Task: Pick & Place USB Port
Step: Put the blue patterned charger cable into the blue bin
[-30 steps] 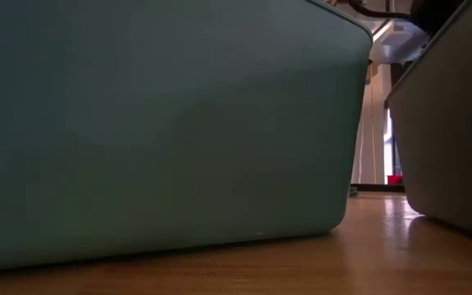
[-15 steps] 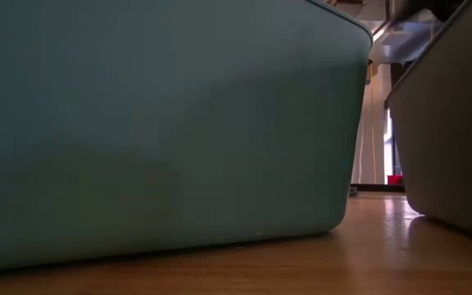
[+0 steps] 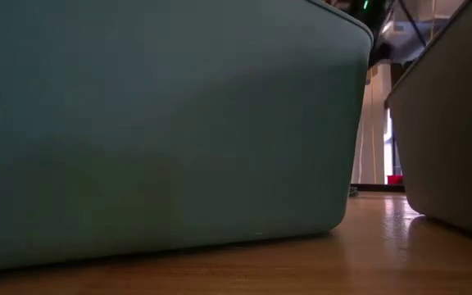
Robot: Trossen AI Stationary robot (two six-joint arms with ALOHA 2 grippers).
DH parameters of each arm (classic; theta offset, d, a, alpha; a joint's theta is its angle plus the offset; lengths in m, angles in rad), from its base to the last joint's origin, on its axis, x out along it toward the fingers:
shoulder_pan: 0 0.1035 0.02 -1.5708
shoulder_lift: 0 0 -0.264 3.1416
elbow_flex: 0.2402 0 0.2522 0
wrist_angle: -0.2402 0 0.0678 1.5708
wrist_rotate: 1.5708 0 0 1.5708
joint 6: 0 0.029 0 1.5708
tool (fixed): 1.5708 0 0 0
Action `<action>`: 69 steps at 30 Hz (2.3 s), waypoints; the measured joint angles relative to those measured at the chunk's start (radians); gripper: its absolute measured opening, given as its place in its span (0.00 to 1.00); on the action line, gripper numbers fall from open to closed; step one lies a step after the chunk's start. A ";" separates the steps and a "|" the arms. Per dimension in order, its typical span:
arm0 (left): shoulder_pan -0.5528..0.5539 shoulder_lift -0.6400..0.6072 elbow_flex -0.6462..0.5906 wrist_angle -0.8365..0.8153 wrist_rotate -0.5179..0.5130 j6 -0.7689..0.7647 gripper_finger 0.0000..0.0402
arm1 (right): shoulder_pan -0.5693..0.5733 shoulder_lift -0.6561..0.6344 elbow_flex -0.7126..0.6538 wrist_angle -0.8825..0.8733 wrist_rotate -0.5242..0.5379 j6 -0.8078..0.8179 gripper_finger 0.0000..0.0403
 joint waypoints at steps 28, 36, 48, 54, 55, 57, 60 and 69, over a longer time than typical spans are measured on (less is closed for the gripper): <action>-0.065 -0.016 0.000 0.003 0.000 -0.122 0.48 | -0.420 0.296 -0.375 0.649 -0.478 -0.472 0.43; -0.076 -0.016 0.000 0.003 0.000 -0.136 0.48 | -0.435 0.400 -0.373 0.709 -0.468 -0.498 0.43; -0.090 -0.016 0.000 0.002 0.000 -0.129 0.48 | -0.432 0.299 -0.259 0.554 -0.423 -0.532 0.43; -0.090 -0.016 0.000 0.003 0.000 -0.128 0.48 | -0.461 0.303 -0.195 0.478 -0.384 -0.605 0.46; -0.090 -0.016 0.000 0.003 0.000 -0.128 0.48 | -0.466 0.306 -0.194 0.469 -0.383 -0.617 0.47; -0.090 -0.016 0.000 0.003 0.000 -0.128 0.48 | -0.474 0.312 -0.194 0.464 -0.383 -0.627 0.50; -0.090 -0.016 0.000 0.003 0.000 -0.127 0.48 | -0.487 0.332 -0.194 0.461 -0.384 -0.627 0.55; -0.094 -0.016 0.000 0.003 0.000 -0.127 0.48 | -0.493 0.366 -0.194 0.446 -0.340 -0.639 0.59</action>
